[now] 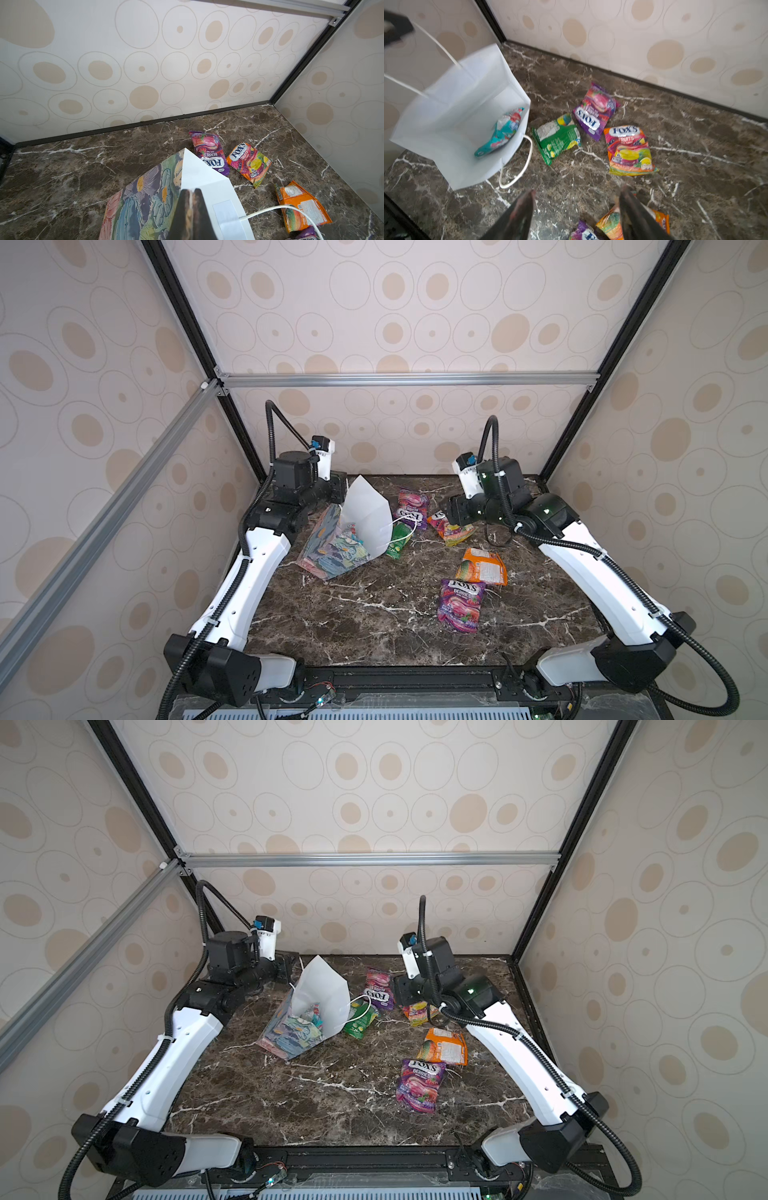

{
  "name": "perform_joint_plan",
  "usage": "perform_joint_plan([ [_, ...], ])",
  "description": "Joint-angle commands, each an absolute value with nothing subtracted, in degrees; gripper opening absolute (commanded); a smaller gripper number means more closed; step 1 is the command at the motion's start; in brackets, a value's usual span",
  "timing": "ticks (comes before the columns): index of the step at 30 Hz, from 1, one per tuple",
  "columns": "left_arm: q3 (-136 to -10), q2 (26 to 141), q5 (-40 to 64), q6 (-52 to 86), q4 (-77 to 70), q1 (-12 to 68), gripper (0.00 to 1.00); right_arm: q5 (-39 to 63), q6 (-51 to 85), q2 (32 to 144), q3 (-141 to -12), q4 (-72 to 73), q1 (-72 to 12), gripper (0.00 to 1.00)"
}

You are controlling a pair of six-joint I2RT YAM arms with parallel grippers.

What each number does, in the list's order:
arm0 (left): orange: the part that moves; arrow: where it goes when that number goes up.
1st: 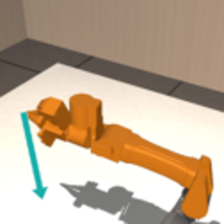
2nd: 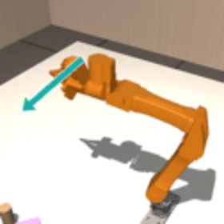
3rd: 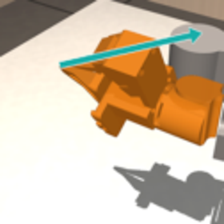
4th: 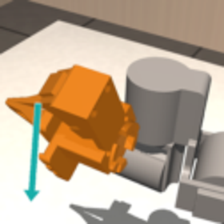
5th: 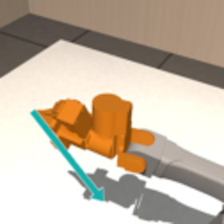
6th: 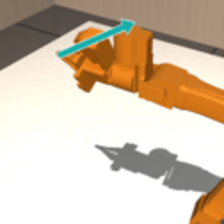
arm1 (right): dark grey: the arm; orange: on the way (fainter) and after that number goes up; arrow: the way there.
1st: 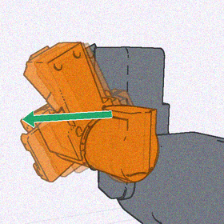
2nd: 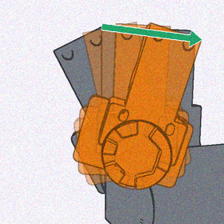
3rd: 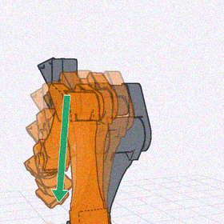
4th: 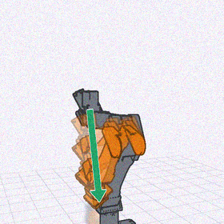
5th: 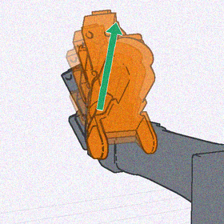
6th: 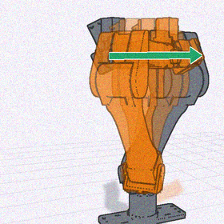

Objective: Place the snacks into the paper bag
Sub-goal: Pick up the snack at the center of the table.

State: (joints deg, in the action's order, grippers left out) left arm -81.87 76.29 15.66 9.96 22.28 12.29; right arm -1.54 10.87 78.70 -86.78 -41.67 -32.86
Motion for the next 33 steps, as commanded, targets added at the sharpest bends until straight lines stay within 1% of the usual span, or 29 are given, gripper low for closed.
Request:
perform_joint_plan([
  [1, -85.0, 74.4, 14.2, 8.3, 22.1, 10.9, 0.0, 5.0, 17.6, 77.4, -76.1, -31.9, -29.7, 0.7],
  [3, -84.2, 74.1, 16.3, 9.6, 20.4, 10.1, 0.0, 8.2, 19.8, 78.7, -71.0, -26.9, -29.1, 0.71],
  [6, -83.5, 74.5, 20.4, 11.2, 18.6, 9.5, 0.0, 14.9, 24.9, 82.9, -63.3, -13.8, -29.1, 0.73],
  [8, -83.9, 75.2, 20.6, 11.1, 19.5, 9.6, 0.0, 16.5, 28.4, 86.4, -59.2, -4.4, -29.2, 0.73],
  [11, -83.5, 75.2, 20.0, 10.6, 19.6, 9.6, 0.0, 17.1, 31.0, 91.9, -57.2, 4.6, -29.8, 0.73],
  [16, -83.3, 74.2, 19.0, 10.3, 19.5, 9.5, 0.0, 19.1, 34.0, 100.9, -58.7, 12.1, -31.8, 0.72],
  [20, -82.9, 73.3, 18.3, 10.2, 19.3, 9.4, 0.0, 19.3, 36.0, 106.3, -60.1, 14.8, -33.3, 0.72],
  [30, -82.8, 73.1, 17.9, 9.9, 19.6, 9.0, 0.0, 19.4, 42.1, 114.7, -61.5, 21.1, -35.7, 0.64],
  [33, -82.8, 73.0, 17.6, 9.8, 19.6, 8.8, 0.0, 20.4, 43.6, 116.6, -62.1, 23.2, -35.7, 0.58],
])
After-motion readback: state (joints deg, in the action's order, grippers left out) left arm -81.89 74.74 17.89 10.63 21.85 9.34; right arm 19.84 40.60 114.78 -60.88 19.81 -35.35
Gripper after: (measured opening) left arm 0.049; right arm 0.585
